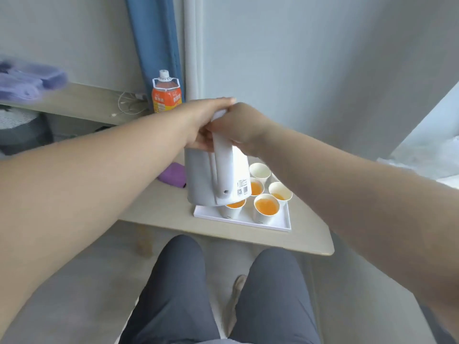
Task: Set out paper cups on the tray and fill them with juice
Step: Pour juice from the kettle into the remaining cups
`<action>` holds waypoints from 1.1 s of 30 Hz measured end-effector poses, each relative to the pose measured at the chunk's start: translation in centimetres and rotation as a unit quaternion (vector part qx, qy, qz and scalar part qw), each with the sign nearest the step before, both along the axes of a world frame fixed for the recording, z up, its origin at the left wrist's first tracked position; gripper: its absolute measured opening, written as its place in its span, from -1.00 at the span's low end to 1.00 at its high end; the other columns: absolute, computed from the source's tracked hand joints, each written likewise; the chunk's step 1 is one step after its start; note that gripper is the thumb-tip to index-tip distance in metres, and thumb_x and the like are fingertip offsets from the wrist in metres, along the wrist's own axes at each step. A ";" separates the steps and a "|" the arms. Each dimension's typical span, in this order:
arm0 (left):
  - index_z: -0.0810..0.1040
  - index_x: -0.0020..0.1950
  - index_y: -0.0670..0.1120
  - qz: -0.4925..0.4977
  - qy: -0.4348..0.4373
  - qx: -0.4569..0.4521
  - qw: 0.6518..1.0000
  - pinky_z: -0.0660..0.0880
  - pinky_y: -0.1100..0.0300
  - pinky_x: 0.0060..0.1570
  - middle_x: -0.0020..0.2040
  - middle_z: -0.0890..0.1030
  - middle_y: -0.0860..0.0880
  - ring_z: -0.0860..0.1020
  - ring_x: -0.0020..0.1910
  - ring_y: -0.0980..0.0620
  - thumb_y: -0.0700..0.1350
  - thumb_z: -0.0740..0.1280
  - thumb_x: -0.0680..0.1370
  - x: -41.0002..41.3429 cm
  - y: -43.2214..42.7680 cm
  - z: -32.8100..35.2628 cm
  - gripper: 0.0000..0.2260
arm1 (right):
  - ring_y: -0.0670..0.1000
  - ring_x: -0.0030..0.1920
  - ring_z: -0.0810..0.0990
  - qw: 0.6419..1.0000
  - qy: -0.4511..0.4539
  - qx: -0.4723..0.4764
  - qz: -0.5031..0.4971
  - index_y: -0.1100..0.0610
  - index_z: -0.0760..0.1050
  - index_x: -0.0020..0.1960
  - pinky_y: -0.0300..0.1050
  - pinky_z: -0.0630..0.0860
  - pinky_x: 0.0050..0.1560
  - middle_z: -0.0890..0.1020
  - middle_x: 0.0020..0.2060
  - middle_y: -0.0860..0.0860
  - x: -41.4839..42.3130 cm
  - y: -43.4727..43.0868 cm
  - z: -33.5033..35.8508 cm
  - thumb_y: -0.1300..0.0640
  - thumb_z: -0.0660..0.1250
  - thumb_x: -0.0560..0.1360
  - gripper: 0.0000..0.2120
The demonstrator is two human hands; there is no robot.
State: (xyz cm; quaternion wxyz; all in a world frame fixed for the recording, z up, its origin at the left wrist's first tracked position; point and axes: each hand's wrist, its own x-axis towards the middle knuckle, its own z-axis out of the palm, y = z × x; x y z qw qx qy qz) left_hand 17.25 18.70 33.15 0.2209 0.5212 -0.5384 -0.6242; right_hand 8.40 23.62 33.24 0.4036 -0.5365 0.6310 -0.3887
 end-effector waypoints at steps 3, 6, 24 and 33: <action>0.57 -0.09 -0.05 0.070 -0.002 -0.040 0.997 0.60 0.16 -0.32 -0.14 0.65 -0.07 0.65 -0.36 0.01 -0.02 0.40 0.44 3.8 -1.4 -1.6 -0.87 | 0.08 -0.16 0.55 0.998 -0.059 0.002 0.020 0.12 0.44 -0.20 -0.04 0.54 0.01 0.55 -0.20 0.09 4.3 -1.4 -2.1 0.38 0.27 0.49 -0.81; 0.61 -0.12 -0.04 0.103 -0.065 -0.097 0.988 0.57 0.03 -0.04 -0.07 0.66 -0.12 0.65 -0.12 -0.12 0.09 0.38 0.24 8.2 -2.7 -3.5 -0.69 | 0.17 -0.05 0.59 0.991 -0.116 0.027 0.060 0.16 0.47 -0.11 0.02 0.56 0.07 0.60 -0.07 0.20 8.0 -2.8 -4.4 0.38 0.27 0.48 -0.86; 0.49 -0.35 -0.16 -0.023 -0.119 -0.086 0.989 0.34 0.20 -0.43 -0.54 0.42 -0.05 0.34 -0.55 0.03 -0.16 0.38 0.29 18.9 -10.0 -14.1 -0.90 | 0.07 0.37 0.37 0.984 0.141 0.102 0.043 0.03 0.19 0.51 -0.22 0.29 0.09 0.24 0.46 0.02 6.7 -11.7 -14.1 -0.14 0.21 0.57 -0.43; 0.49 -0.23 -0.20 -0.037 -0.079 -0.082 0.993 0.38 0.17 -0.28 -0.51 0.46 -0.05 0.39 -0.47 -0.01 -0.10 0.38 0.21 19.0 -13.1 -17.6 -0.77 | 0.02 0.39 0.34 0.990 0.046 0.130 0.008 0.02 -0.08 0.57 -0.22 0.43 -0.09 0.17 0.51 0.00 6.1 -13.9 -16.5 -0.15 0.36 0.48 -0.14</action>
